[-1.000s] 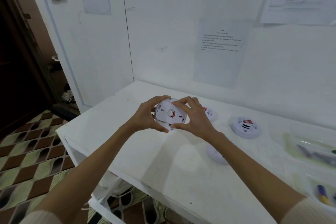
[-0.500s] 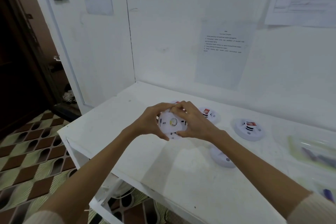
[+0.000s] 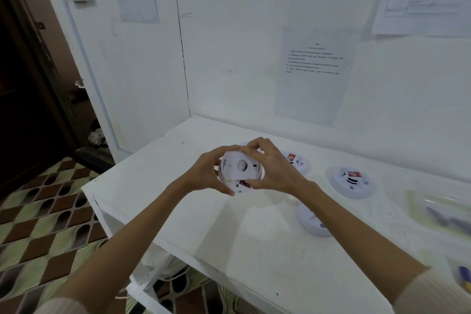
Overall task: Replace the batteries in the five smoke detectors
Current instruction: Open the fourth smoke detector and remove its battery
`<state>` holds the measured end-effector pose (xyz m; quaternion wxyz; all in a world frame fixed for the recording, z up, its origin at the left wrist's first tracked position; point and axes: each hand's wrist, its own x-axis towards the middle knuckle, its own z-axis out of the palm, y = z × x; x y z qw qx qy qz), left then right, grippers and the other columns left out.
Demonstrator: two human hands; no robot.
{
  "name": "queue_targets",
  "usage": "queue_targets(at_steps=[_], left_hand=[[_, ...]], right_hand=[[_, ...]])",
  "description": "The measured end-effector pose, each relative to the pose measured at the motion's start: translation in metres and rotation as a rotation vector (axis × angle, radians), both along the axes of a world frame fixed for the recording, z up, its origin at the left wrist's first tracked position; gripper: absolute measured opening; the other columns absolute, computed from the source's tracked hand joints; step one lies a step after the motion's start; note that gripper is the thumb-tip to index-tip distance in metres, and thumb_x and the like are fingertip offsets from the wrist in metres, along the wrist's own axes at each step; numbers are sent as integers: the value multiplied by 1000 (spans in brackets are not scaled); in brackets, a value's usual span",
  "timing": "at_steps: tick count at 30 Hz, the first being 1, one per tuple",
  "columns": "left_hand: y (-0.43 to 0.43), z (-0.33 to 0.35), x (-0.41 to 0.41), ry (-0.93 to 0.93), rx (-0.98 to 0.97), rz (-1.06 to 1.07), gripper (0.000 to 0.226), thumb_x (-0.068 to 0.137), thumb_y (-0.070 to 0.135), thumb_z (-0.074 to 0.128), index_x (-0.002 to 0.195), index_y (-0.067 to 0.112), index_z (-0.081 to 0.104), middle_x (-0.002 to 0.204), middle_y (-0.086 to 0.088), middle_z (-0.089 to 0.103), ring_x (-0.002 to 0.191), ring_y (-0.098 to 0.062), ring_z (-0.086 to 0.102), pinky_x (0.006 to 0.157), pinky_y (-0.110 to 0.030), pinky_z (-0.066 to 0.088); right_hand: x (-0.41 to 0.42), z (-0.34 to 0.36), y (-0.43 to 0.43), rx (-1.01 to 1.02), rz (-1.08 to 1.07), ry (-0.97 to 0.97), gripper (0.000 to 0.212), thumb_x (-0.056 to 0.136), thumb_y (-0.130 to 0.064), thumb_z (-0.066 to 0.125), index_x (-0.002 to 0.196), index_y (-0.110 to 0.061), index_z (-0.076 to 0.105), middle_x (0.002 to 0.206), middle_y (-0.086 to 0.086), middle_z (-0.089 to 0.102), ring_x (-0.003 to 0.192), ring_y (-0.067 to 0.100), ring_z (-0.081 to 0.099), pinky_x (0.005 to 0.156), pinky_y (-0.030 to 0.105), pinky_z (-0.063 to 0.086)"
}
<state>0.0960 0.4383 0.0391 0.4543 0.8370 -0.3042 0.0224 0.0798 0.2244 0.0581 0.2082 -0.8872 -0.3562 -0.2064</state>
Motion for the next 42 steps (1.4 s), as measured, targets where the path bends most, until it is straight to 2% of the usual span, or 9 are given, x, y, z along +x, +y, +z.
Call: queue_targets(at_steps=[4,8,12,15,24,29,32,35,42], left_hand=[[18,5,-2,-10,-56,59,95,44,26,91,123,43,42,126,24,47,107,-7,55,73,-19,55],[37,9,-2,-3,-89,116,97,45,17,92,123,49,45,124,27,48,105,-2,56,71,-17,54],[45,14,-5,5,-66,156,100,49,9,91,114,66,42,120,41,45,104,8,53,70,-14,53],[46,15,-7,8,-62,167,100,50,7,91,114,66,42,120,42,45,103,8,53,69,-14,52],[22,22,-15,25,-58,124,100,50,7,90,114,67,41,120,42,45,106,8,52,72,-14,53],[-18,27,-14,26,-61,29,98,51,6,90,123,51,42,124,31,47,108,-1,54,73,-16,53],[-54,33,-14,45,-70,-44,98,50,3,90,127,38,42,123,25,47,102,3,56,70,-16,53],[-94,40,-16,73,-96,-128,98,49,2,90,129,35,43,122,22,50,100,5,58,68,-15,53],[-207,48,-42,66,-122,-363,98,47,2,90,129,32,45,124,19,51,102,3,57,71,-16,53]], right_hand=[[4,1,-11,188,-100,23,69,64,-37,72,124,-11,53,110,2,45,105,12,39,91,29,39],[7,-15,-15,311,-264,171,71,61,-37,76,124,-12,53,107,-1,41,103,15,41,82,16,31],[7,-42,-11,187,-343,358,73,66,-30,80,129,-10,49,115,9,45,110,21,43,85,22,35],[3,-58,-6,88,-357,444,69,65,-33,80,124,-12,51,115,8,46,110,22,44,91,31,40],[-8,-77,-27,-53,-346,658,69,76,-39,73,135,-18,42,126,10,45,120,25,39,98,33,35],[-32,-38,-51,408,-309,391,45,87,-21,62,130,-14,48,117,11,55,104,17,53,84,19,36],[-52,-8,-72,619,-301,261,39,90,-16,58,128,-20,50,113,3,55,94,3,54,76,10,44],[-74,14,-100,646,-321,189,41,89,-16,60,128,-23,50,113,-4,53,96,0,53,72,7,47],[-136,23,-177,710,-478,99,38,82,-6,67,119,-11,60,114,4,54,93,10,57,69,11,52]])
